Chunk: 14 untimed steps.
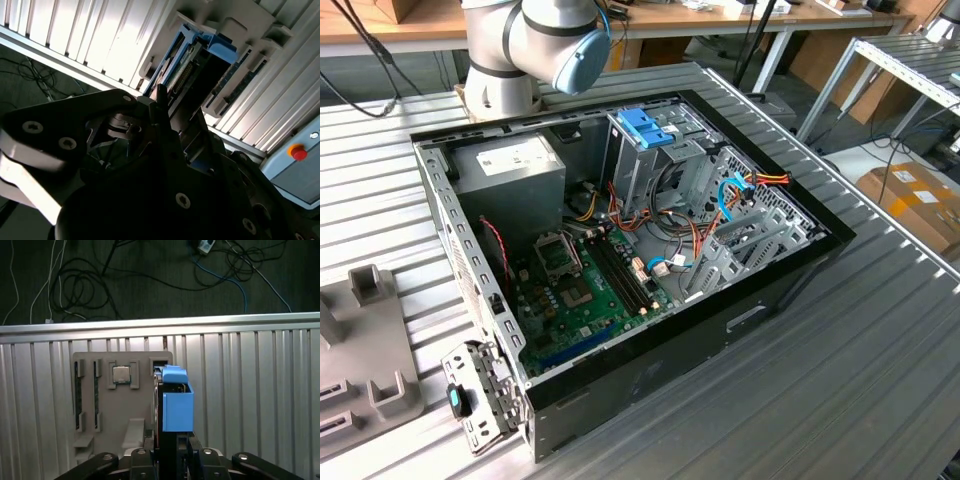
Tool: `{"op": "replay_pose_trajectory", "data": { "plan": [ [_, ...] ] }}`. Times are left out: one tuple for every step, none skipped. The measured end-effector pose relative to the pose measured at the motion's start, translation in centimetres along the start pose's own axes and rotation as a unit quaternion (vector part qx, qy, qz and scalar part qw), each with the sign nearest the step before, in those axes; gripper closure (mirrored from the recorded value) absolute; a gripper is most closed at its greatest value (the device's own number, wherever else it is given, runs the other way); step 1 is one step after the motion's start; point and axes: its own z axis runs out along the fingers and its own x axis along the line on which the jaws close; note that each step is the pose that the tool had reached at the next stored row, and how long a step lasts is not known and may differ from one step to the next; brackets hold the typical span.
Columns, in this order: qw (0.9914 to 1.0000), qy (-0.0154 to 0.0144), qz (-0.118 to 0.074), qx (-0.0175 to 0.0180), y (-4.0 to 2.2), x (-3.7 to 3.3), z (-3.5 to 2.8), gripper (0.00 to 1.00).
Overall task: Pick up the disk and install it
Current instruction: 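Pick up the disk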
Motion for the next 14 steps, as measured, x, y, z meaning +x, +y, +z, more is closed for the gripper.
{"op": "replay_pose_trajectory", "data": {
  "plan": [
    [1.00000,-0.0001,0.000,0.0001,-0.01,-0.01,-0.63,0.65],
    [1.00000,0.0000,0.000,0.0000,-0.02,-0.02,-1.10,0.65],
    [1.00000,0.0000,0.000,0.0001,-0.02,-0.03,-1.49,0.65],
    [1.00000,-0.0001,0.000,0.0002,-0.03,-0.03,-1.86,0.65],
    [1.00000,-0.0001,0.000,0.0001,-0.03,-0.04,-2.23,0.65],
    [1.00000,-0.0001,0.000,0.0001,-0.05,-0.06,-2.93,0.65],
    [1.00000,0.0000,0.000,0.0001,-0.06,-0.06,-3.29,0.65],
    [1.00000,0.0000,0.000,0.0000,-0.06,-0.07,-3.73,0.65],
    [1.00000,0.0000,0.000,0.0000,-0.07,-0.08,-4.00,0.65],
    [1.00000,0.0000,0.000,0.0000,-0.08,-0.08,-4.22,0.65],
    [1.00000,0.0000,0.000,0.0000,-0.08,-0.09,-4.46,0.65],
    [1.00000,0.0000,0.000,0.0000,-0.08,-0.09,-4.64,0.65],
    [1.00000,0.0000,0.000,0.0000,-0.08,-0.09,-4.82,0.65],
    [1.00000,0.0000,0.000,0.0000,-0.09,-0.09,-4.92,0.65]
  ]
}}
